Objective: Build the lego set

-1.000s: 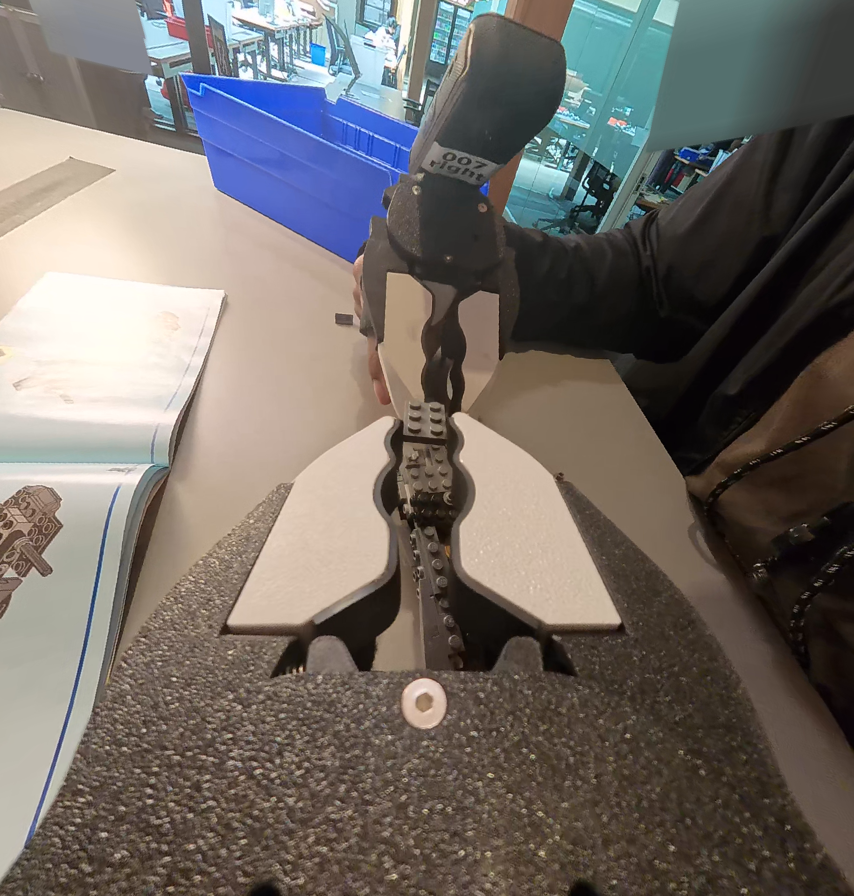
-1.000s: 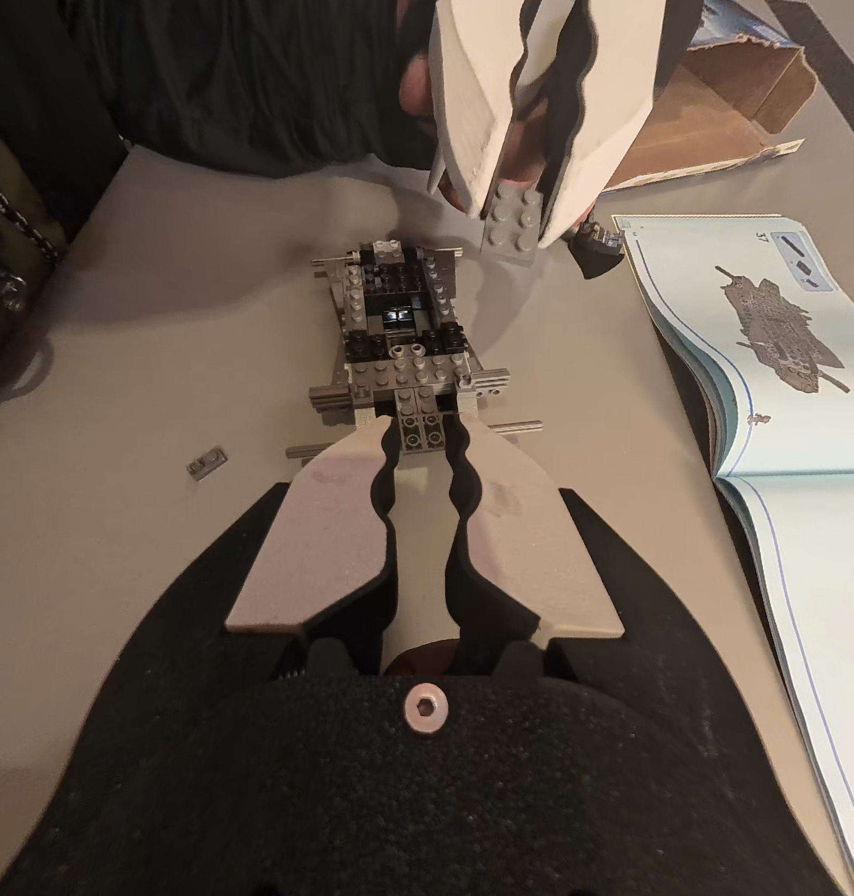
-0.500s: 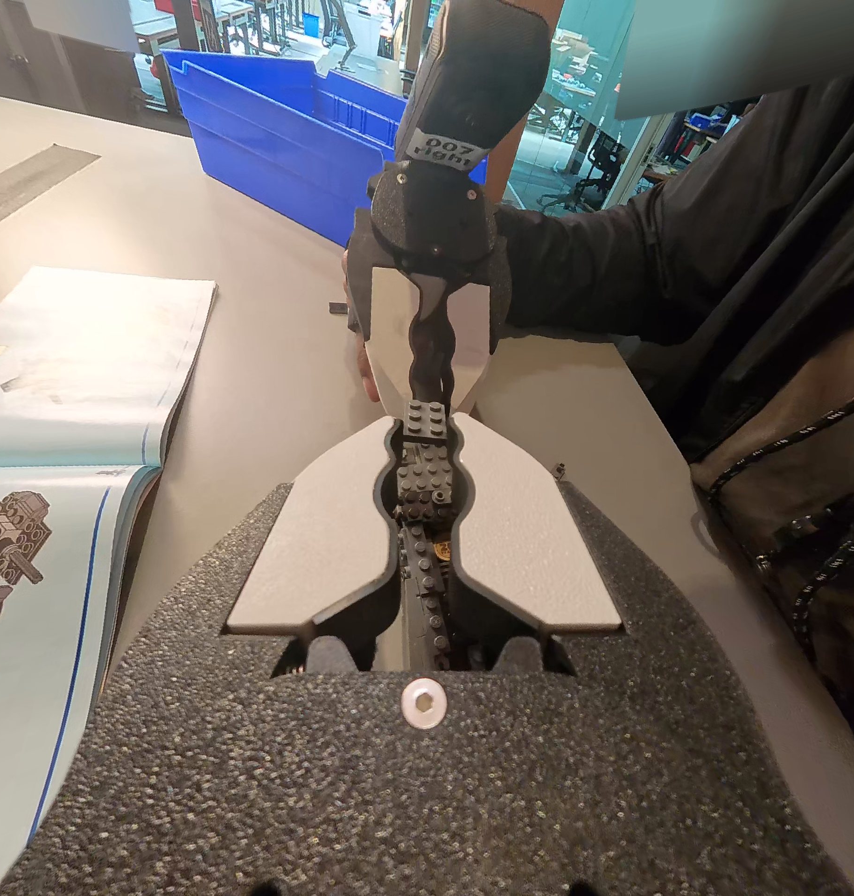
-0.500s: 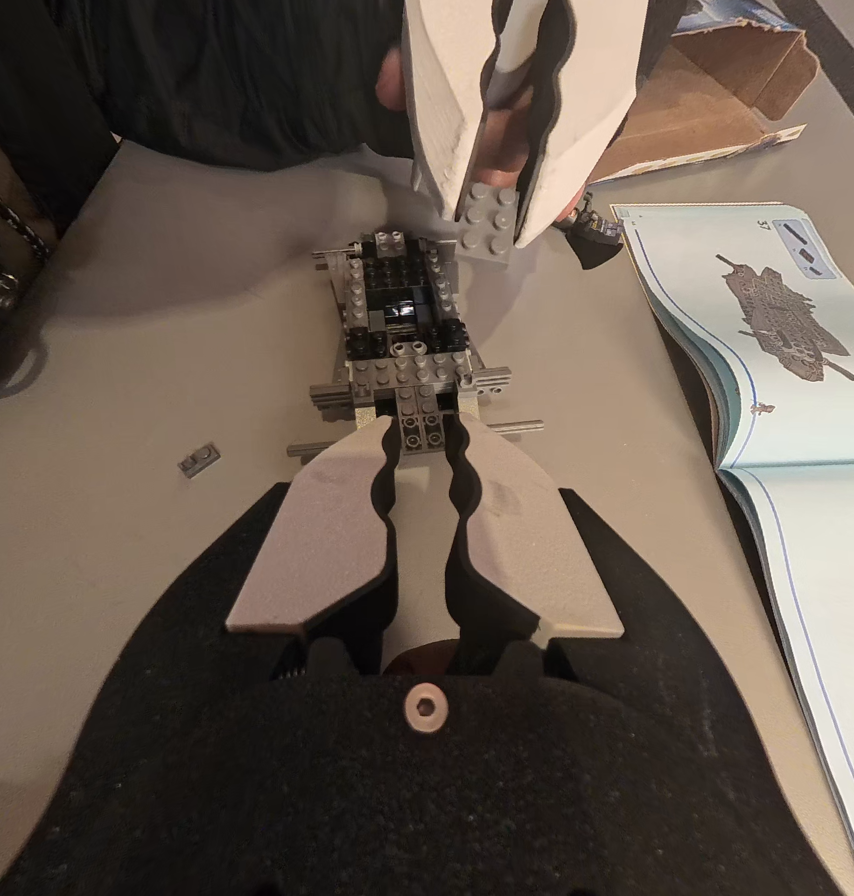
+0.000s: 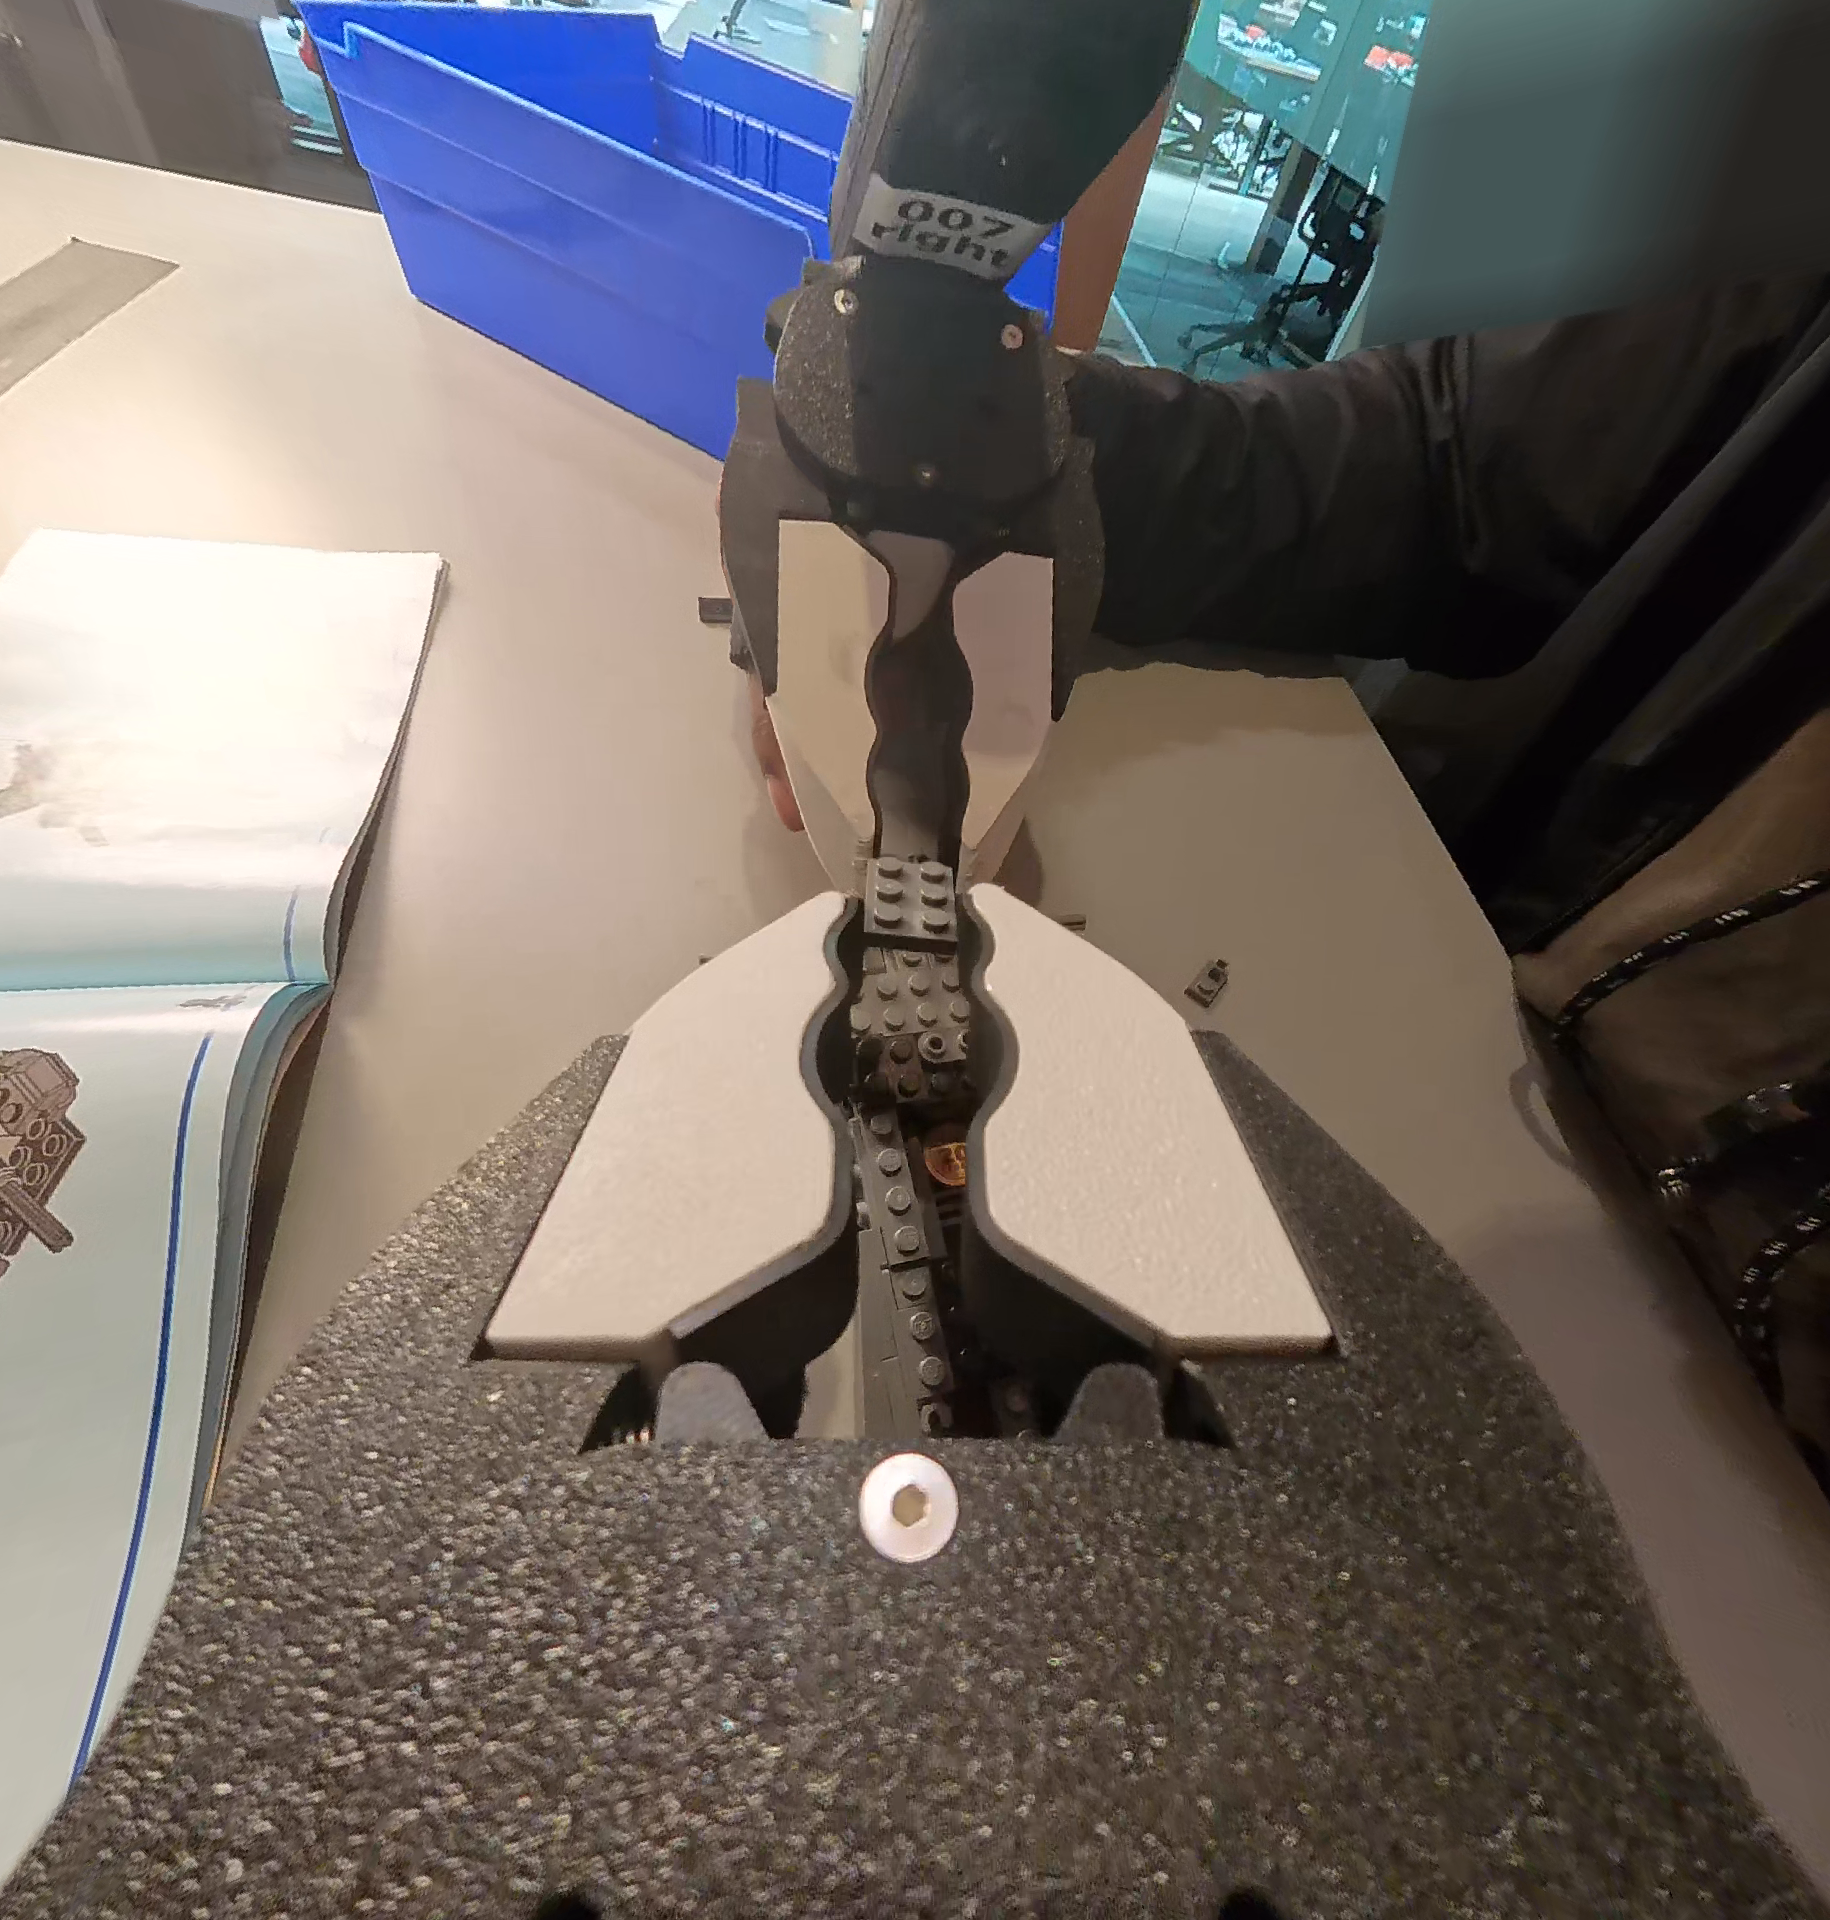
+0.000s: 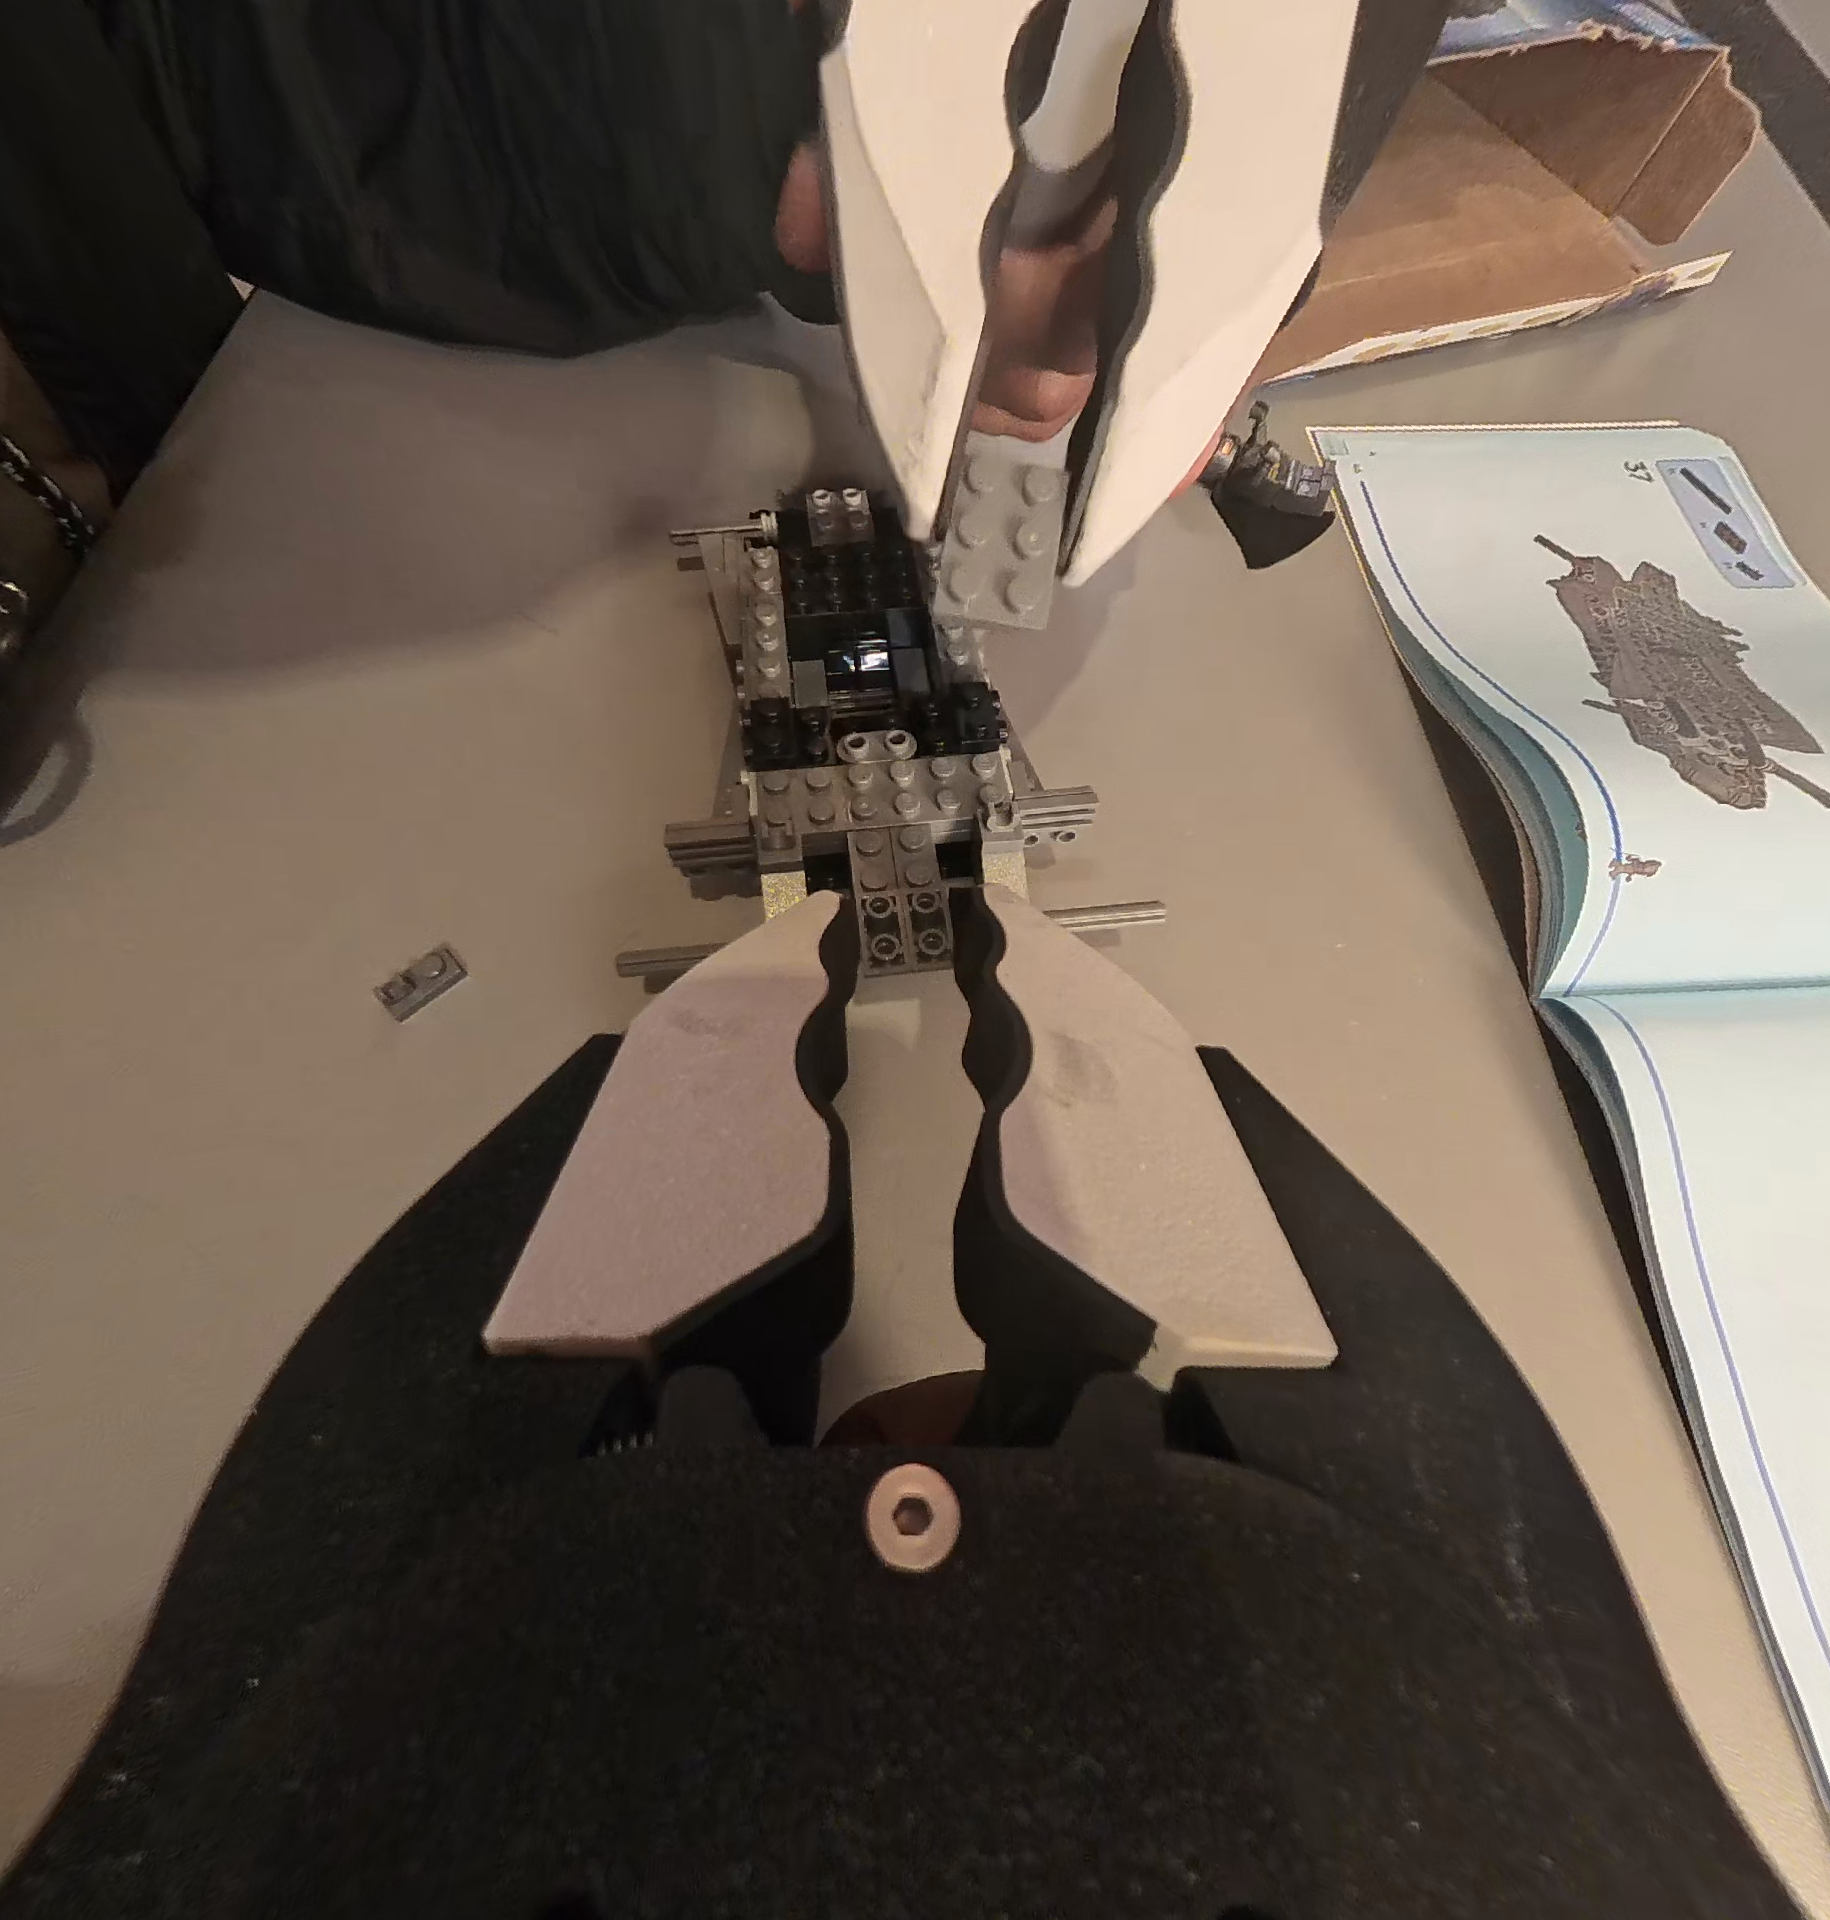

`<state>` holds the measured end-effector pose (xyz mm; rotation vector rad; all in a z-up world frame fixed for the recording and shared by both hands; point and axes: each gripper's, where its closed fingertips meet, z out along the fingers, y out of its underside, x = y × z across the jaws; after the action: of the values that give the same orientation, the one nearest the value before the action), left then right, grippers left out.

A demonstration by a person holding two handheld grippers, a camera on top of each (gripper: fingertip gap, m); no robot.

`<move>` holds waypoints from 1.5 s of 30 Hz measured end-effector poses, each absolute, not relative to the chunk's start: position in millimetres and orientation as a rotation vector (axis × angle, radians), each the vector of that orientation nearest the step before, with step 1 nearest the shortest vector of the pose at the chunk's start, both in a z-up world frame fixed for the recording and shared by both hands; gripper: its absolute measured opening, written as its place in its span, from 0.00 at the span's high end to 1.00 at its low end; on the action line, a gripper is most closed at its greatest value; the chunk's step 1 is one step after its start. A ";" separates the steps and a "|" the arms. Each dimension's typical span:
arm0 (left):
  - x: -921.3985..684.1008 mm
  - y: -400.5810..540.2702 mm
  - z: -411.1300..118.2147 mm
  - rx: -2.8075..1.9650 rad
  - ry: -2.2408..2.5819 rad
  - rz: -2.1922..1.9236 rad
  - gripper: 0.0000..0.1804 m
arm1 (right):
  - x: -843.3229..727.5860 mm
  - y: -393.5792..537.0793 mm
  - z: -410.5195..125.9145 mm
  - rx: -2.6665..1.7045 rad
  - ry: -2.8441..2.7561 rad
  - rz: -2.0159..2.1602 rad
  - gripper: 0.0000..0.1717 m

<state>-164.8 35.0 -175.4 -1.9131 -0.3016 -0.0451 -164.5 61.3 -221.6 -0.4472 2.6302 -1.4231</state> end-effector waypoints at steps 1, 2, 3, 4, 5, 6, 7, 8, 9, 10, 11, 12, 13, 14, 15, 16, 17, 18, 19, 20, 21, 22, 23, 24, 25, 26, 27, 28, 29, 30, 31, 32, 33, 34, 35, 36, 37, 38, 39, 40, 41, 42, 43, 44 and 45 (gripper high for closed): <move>-164.3 35.8 -177.1 -1.926 -0.301 -0.043 0.91 | -164.6 61.2 -221.5 -0.448 2.630 -1.424 0.90; -164.1 36.6 -179.0 -1.941 -0.301 -0.038 0.91 | -164.8 61.1 -221.5 -0.447 2.631 -1.425 0.90; -164.1 37.4 -181.1 -1.957 -0.301 -0.029 0.91 | -164.9 61.0 -221.5 -0.446 2.632 -1.425 0.90; -163.8 38.1 -183.3 -1.976 -0.300 -0.021 0.91 | -165.0 61.0 -221.5 -0.446 2.633 -1.425 0.90; -163.3 39.0 -185.2 -1.994 -0.298 -0.013 0.91 | -164.9 61.2 -221.5 -0.447 2.635 -1.425 0.90; -162.4 40.2 -186.9 -2.010 -0.293 -0.007 0.91 | -164.8 61.2 -221.5 -0.449 2.635 -1.425 0.90; -161.3 41.7 -188.0 -2.024 -0.285 0.000 0.91 | -164.7 61.3 -221.5 -0.450 2.636 -1.425 0.90; -160.6 43.2 -188.9 -2.035 -0.280 0.007 0.91 | -164.6 61.3 -221.3 -0.450 2.635 -1.426 0.90; -159.8 44.8 -189.9 -2.044 -0.275 0.012 0.91 | -164.7 61.4 -221.3 -0.449 2.635 -1.426 0.90; -159.2 46.1 -191.4 -2.056 -0.272 0.015 0.91 | -164.7 61.5 -221.5 -0.449 2.635 -1.425 0.90; -159.1 46.7 -193.7 -2.073 -0.273 0.020 0.91 | -164.9 61.6 -221.6 -0.449 2.637 -1.424 0.90; -158.8 47.0 -196.7 -2.093 -0.273 0.026 0.91 | -165.1 61.6 -221.5 -0.448 2.637 -1.425 0.90; -158.8 47.0 -199.6 -2.114 -0.272 0.036 0.91 | -165.3 61.6 -221.3 -0.446 2.636 -1.426 0.90; -158.9 47.1 -201.9 -2.132 -0.272 0.047 0.91 | -165.5 61.5 -221.1 -0.445 2.637 -1.428 0.90; -158.9 47.7 -203.5 -2.147 -0.272 0.056 0.91 | -165.6 61.5 -221.1 -0.445 2.637 -1.428 0.90; -159.1 48.5 -204.6 -2.157 -0.274 0.066 0.91 | -165.6 61.4 -221.1 -0.446 2.638 -1.429 0.90; -159.5 49.5 -205.2 -2.165 -0.276 0.078 0.91 | -165.5 61.4 -221.0 -0.446 2.637 -1.429 0.90; -159.5 50.7 -205.4 -2.171 -0.274 0.086 0.91 | -165.5 61.3 -221.0 -0.445 2.637 -1.429 0.90; -159.0 51.8 -205.8 -2.175 -0.273 0.088 0.91 | -165.6 61.3 -221.1 -0.445 2.638 -1.428 0.90; -158.4 52.9 -206.3 -2.180 -0.272 0.088 0.91 | -165.6 61.3 -221.0 -0.445 2.637 -1.429 0.90; -158.1 53.7 -207.2 -2.184 -0.272 0.088 0.91 | -165.6 61.3 -221.0 -0.444 2.637 -1.429 0.90; -158.3 54.3 -208.3 -2.189 -0.275 0.089 0.91 | -165.7 61.3 -221.1 -0.443 2.637 -1.428 0.90; -158.3 54.8 -209.5 -2.193 -0.279 0.089 0.91 | -165.7 61.3 -221.0 -0.443 2.637 -1.428 0.90; -158.5 55.3 -210.5 -2.195 -0.282 0.087 0.91 | -165.7 61.3 -221.0 -0.443 2.637 -1.428 0.90; -158.7 55.8 -211.2 -2.197 -0.286 0.086 0.91 | -165.6 61.3 -221.0 -0.442 2.637 -1.428 0.90; -158.9 56.3 -211.6 -2.196 -0.290 0.084 0.91 | -165.6 61.3 -221.0 -0.442 2.637 -1.428 0.90; -159.4 56.6 -211.7 -2.196 -0.296 0.085 0.91 | -165.7 61.4 -221.0 -0.442 2.638 -1.428 0.90; -159.6 56.8 -211.9 -2.196 -0.300 0.084 0.91 | -165.7 61.4 -221.2 -0.443 2.639 -1.427 0.90; -159.8 56.7 -212.3 -2.199 -0.303 0.086 0.91 | -165.6 61.4 -221.2 -0.443 2.639 -1.426 0.90; -160.0 56.4 -212.9 -2.205 -0.305 0.090 0.90 | -165.6 61.5 -221.2 -0.443 2.639 -1.426 0.90; -160.3 56.1 -213.6 -2.213 -0.307 0.095 0.90 | -165.5 61.4 -221.0 -0.444 2.639 -1.427 0.90; -160.2 55.9 -214.3 -2.221 -0.308 0.098 0.90 | -165.6 61.5 -220.9 -0.443 2.639 -1.428 0.90; -159.9 56.0 -215.0 -2.229 -0.309 0.100 0.90 | -165.7 61.3 -220.7 -0.443 2.639 -1.430 0.90; -159.5 56.1 -215.8 -2.238 -0.312 0.102 0.90 | -165.8 61.2 -220.6 -0.442 2.639 -1.431 0.90; -159.6 56.2 -216.5 -2.246 -0.319 0.103 0.90 | -165.9 61.2 -220.8 -0.442 2.641 -1.431 0.90; -159.6 56.4 -217.1 -2.253 -0.327 0.103 0.90 | -166.0 61.1 -221.0 -0.442 2.643 -1.429 0.90; -159.6 56.7 -217.4 -2.258 -0.332 0.105 0.89 | -165.9 61.1 -221.1 -0.442 2.645 -1.428 0.90; -159.5 56.7 -217.4 -2.262 -0.336 0.107 0.89 | -165.8 61.1 -221.0 -0.443 2.644 -1.429 0.90; -159.6 56.6 -217.3 -2.266 -0.342 0.108 0.89 | -165.8 61.1 -220.9 -0.443 2.644 -1.429 0.90; -159.7 56.6 -217.1 -2.269 -0.348 0.108 0.89 | -165.7 61.1 -220.8 -0.443 2.644 -1.430 0.90; -159.8 56.6 -216.7 -2.270 -0.349 0.111 0.89 | -165.8 61.0 -220.7 -0.443 2.643 -1.431 0.90; -160.0 56.4 -216.3 -2.271 -0.347 0.118 0.89 | -165.8 61.1 -220.8 -0.443 2.643 -1.430 0.90; -160.0 56.0 -216.1 -2.273 -0.343 0.124 0.88 | -165.8 61.2 -221.0 -0.443 2.644 -1.429 0.90; -159.9 55.1 -215.6 -2.276 -0.341 0.128 0.88 | -165.8 61.1 -221.1 -0.442 2.644 -1.429 0.90; -160.1 53.7 -214.7 -2.277 -0.340 0.132 0.87 | -165.9 61.1 -221.1 -0.442 2.644 -1.429 0.90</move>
<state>-160.1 53.7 -214.7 -2.2766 -0.3397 0.1316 -165.9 61.1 -221.1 -0.4422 2.6439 -1.4289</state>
